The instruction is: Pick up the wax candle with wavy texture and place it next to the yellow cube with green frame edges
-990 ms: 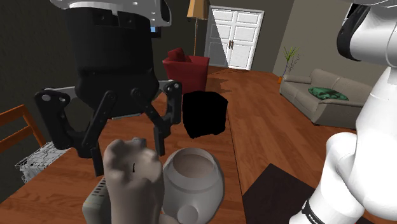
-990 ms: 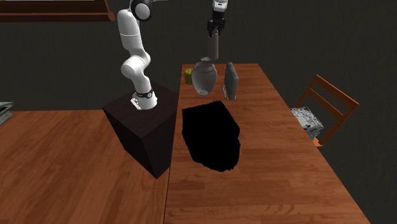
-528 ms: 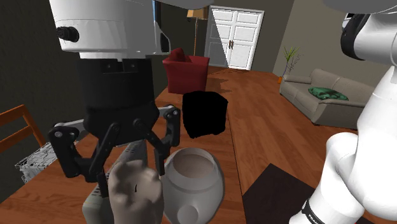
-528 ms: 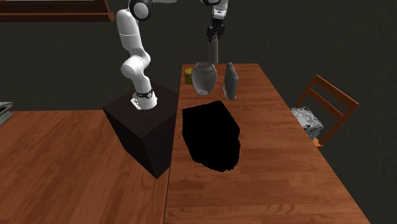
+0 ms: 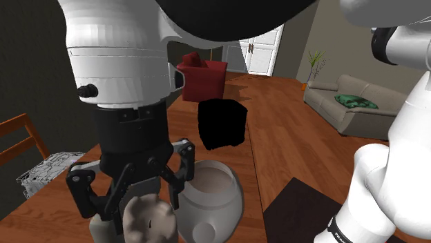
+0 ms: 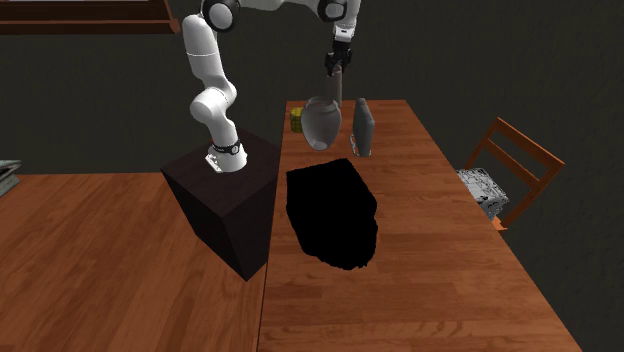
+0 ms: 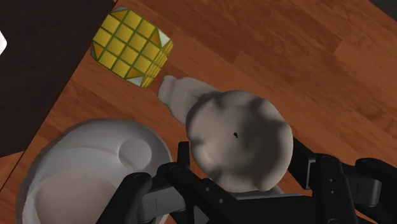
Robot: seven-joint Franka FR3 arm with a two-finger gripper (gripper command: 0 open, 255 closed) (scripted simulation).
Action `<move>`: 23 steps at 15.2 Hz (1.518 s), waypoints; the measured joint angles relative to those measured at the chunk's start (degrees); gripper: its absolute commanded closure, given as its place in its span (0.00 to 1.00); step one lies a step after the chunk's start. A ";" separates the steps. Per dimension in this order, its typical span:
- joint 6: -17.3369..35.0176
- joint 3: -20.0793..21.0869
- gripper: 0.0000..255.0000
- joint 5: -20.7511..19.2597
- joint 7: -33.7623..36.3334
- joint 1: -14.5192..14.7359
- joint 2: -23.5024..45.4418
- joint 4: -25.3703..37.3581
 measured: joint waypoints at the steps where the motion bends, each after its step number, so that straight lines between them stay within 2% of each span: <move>1: 0.81 0.02 1.00 -0.08 -0.03 0.03 0.19 -0.65; 23: 16.86 0.19 1.00 -1.33 -0.75 0.58 3.64 -13.71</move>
